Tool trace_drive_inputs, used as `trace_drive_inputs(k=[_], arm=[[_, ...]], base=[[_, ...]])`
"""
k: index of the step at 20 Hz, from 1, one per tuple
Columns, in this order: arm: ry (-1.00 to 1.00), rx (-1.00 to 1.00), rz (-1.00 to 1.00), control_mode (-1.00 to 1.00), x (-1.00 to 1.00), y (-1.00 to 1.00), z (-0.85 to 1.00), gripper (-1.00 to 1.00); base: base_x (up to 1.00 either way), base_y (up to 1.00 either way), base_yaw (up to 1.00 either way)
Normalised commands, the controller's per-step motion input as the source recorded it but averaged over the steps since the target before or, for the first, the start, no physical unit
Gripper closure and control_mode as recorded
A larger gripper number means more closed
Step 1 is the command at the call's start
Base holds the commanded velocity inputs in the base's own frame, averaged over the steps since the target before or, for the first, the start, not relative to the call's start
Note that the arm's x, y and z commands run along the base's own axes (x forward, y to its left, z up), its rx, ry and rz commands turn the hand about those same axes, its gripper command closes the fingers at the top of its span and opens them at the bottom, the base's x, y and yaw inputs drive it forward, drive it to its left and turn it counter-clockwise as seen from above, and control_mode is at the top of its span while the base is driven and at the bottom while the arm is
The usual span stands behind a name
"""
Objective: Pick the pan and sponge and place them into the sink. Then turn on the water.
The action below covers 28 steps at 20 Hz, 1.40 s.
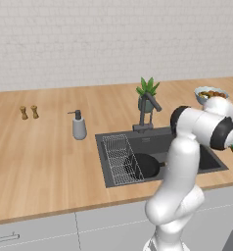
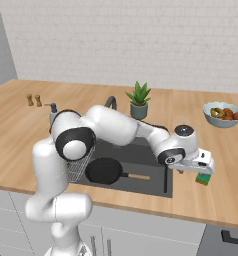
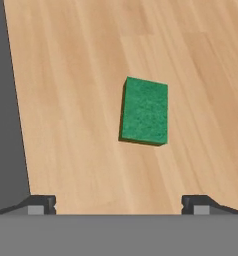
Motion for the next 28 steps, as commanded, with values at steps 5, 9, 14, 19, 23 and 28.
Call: trace_drive_inputs(k=[5,9,14,19,23,28], arm=[[0.0,0.03,0.0,-1.0,0.25,-0.27,-0.15,-1.0],[0.0,0.07,0.0,-1.0,0.28,-0.4,-0.01,-1.0],[0.0,0.05,0.0,-1.0,0.33,-0.25,-0.07,-1.0],[0.01,0.02,0.0,-1.0,0.35,-0.03,-0.24,-1.0],[0.02,0.0,0.0,-1.0,0.3,0.0,-0.39,-1.0],[0.03,0.0,0.0,-1.0,0.26,0.0,-0.56,-1.0]], base=[[0.0,0.0,0.0],[0.0,0.0,0.0],[0.0,0.0,0.0],[0.0,0.0,0.0],[0.0,0.0,0.0],[0.0,0.0,0.0]])
